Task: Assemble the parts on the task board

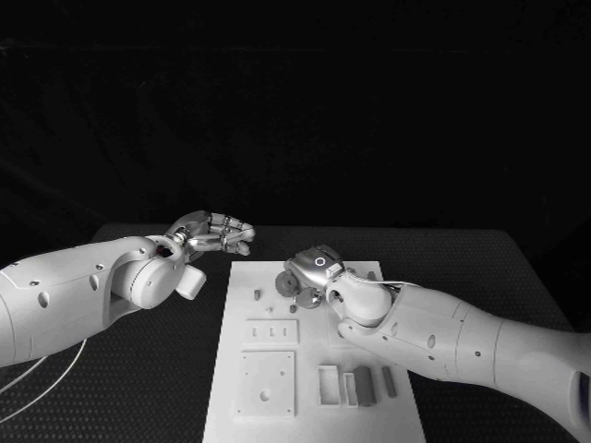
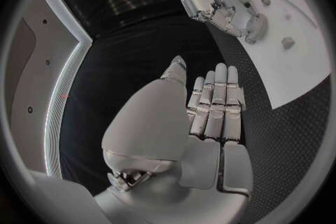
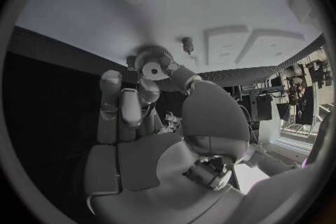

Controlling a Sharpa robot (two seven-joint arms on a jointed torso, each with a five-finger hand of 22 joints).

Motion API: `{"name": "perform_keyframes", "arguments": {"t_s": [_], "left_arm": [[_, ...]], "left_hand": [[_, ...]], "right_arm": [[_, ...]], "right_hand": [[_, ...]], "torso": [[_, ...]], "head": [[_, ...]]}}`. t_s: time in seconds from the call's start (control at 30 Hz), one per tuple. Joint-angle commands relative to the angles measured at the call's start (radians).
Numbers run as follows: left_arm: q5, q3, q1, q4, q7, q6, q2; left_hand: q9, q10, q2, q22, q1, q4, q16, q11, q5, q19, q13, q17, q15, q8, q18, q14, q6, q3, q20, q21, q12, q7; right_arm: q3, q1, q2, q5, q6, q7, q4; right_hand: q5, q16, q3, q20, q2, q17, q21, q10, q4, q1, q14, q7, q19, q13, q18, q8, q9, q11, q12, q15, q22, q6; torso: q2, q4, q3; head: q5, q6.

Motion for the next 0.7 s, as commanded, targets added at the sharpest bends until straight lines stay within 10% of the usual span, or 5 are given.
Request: {"name": "perform_keyframes", "arguments": {"t_s": [0.03, 0.7], "left_arm": [[-0.002, 0.001, 0.000, 0.002, 0.010, 0.015, 0.002], [-0.002, 0.001, -0.001, -0.002, 0.010, 0.019, 0.003]], "left_hand": [[0.001, 0.007, 0.001, -0.001, -0.008, 0.000, -0.005, 0.001, -0.006, 0.001, -0.001, 0.002, 0.001, -0.007, -0.008, 0.009, 0.003, -0.002, -0.005, -0.006, -0.006, 0.031], [0.002, 0.007, 0.001, -0.001, -0.010, 0.001, -0.006, 0.001, -0.006, 0.001, -0.002, 0.003, 0.001, -0.007, -0.008, 0.009, 0.003, -0.002, -0.004, -0.006, -0.007, 0.031]], "right_arm": [[-0.004, -0.007, 0.003, 0.012, 0.034, 0.007, -0.004], [-0.003, -0.008, 0.001, 0.033, -0.018, 0.006, 0.010]], "right_hand": [[0.000, -0.006, -0.002, -0.004, -0.012, -0.003, -0.004, 0.006, 0.004, -0.004, 0.007, 0.006, 0.002, -0.002, 0.048, 0.003, 0.001, 0.002, -0.006, -0.001, 0.004, 0.005], [0.000, -0.011, 0.004, -0.006, -0.036, -0.002, -0.012, 0.007, 0.047, -0.009, 0.009, 0.021, 0.007, -0.014, 0.048, -0.046, -0.025, 0.016, -0.012, 0.012, 0.004, -0.076]], "torso": [[0.000, -0.0011, -0.0008], [0.001, 0.0014, -0.0014]], "head": [[-0.001, 0.001], [-0.001, -0.002]]}}
